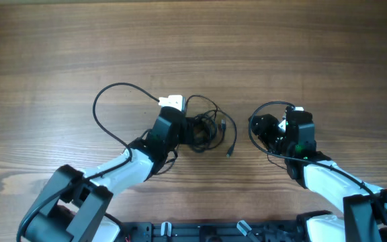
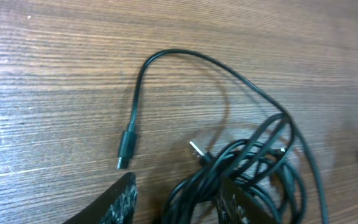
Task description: Untangle cables
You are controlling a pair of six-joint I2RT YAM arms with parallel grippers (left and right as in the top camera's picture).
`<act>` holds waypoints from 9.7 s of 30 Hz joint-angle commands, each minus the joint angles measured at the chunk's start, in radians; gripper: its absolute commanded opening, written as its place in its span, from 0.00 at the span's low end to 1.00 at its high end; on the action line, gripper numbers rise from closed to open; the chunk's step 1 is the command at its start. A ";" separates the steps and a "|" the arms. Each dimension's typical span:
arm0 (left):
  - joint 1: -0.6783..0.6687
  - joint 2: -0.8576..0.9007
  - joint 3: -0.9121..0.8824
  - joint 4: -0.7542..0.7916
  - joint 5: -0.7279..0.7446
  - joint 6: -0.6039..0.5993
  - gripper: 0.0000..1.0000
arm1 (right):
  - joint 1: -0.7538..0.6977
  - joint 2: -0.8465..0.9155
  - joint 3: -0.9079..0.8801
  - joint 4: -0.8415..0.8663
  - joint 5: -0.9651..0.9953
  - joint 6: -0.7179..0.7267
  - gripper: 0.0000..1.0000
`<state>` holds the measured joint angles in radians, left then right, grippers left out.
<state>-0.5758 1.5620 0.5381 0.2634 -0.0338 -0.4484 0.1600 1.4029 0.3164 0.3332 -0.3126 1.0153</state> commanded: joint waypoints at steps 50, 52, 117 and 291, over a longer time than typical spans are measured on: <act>0.063 -0.333 0.029 -0.162 -0.065 -1.165 0.04 | 0.560 0.260 0.045 0.627 -0.003 -0.358 0.72; 0.064 -0.347 0.029 -0.162 -0.060 -1.172 0.04 | 0.560 0.292 0.045 0.700 -0.030 -0.358 0.56; -0.040 -0.335 0.019 -0.236 0.006 -0.093 0.04 | 0.096 -0.091 0.053 0.459 -0.268 -0.257 0.04; 0.223 -0.214 0.077 -0.214 0.680 0.007 0.04 | 0.032 -0.077 0.051 0.118 -0.239 -0.621 0.77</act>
<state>-0.3679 1.3449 0.6060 0.0471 0.6262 -0.4622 0.1921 1.3239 0.3611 0.4519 -0.5888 0.3950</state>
